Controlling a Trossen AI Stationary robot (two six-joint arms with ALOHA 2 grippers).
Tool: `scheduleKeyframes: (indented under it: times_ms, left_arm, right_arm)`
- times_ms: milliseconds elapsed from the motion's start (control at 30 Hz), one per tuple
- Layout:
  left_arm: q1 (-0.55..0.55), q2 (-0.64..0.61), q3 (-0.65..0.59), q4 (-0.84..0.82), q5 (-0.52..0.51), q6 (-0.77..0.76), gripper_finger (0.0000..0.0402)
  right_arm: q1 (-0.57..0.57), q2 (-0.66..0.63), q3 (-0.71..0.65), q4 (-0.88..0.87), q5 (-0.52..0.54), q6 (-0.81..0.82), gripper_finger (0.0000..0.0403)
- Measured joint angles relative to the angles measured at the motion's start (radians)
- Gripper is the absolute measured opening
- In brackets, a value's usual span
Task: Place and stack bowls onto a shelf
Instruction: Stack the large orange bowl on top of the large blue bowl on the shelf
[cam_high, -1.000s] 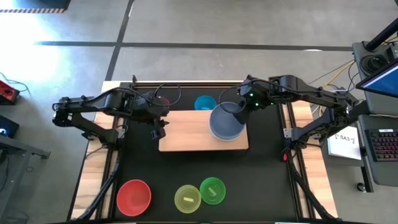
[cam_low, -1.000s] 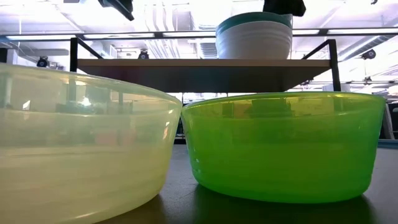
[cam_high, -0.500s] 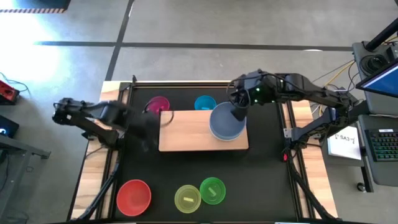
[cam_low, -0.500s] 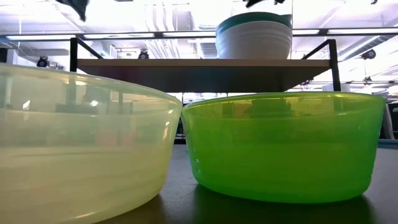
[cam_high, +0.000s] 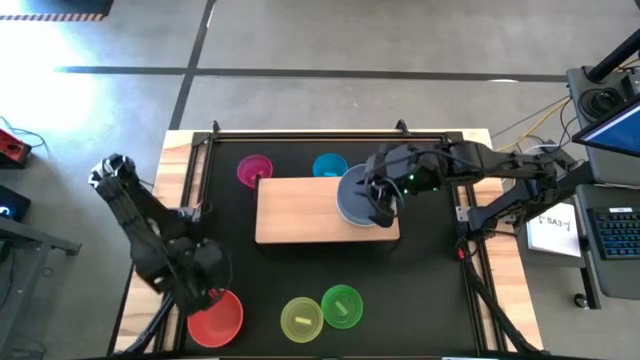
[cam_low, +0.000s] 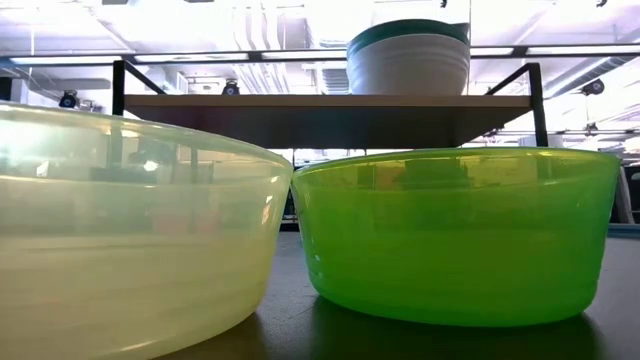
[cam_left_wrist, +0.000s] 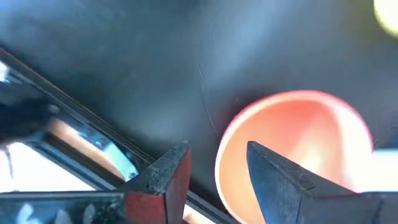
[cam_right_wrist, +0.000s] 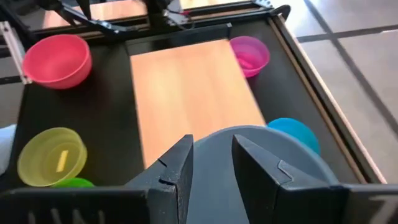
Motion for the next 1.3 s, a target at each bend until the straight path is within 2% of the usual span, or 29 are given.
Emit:
scheduleKeyframes:
  times_ms: [200, 433, 700, 933, 1067, 1200, 1300]
  left_arm:
    - [-0.111, 0.0, -0.141, 0.147, 0.022, -0.035, 0.0142]
    - [-0.128, 0.0, -0.274, 0.292, 0.078, 0.041, 0.0142]
    - [-0.128, 0.0, -0.346, 0.337, 0.052, 0.071, 0.0142]
    - [-0.132, 0.0, -0.382, 0.534, 0.051, 0.125, 0.0142]
    - [-0.132, 0.002, -0.377, 0.547, 0.047, 0.142, 0.014]
    - [-0.132, 0.006, -0.384, 0.543, 0.047, 0.12, 0.0104]
    - [-0.132, 0.003, -0.385, 0.544, 0.051, 0.104, 0.0042]
  right_arm:
    - [0.04, 0.031, -0.001, 0.01, 0.0, 0.085, 0.01]
    - [0.077, 0.064, -0.001, 0.033, 0.003, 0.147, 0.01]
    - [0.093, 0.084, -0.001, 0.043, 0.029, 0.179, 0.01]
    - [0.093, 0.09, -0.001, 0.048, 0.027, 0.202, 0.01]
    - [0.093, 0.09, -0.001, 0.052, 0.027, 0.201, 0.01]
    - [0.093, 0.09, -0.001, 0.052, 0.027, 0.201, 0.01]
    - [0.093, 0.09, -0.001, 0.051, 0.027, 0.201, 0.01]
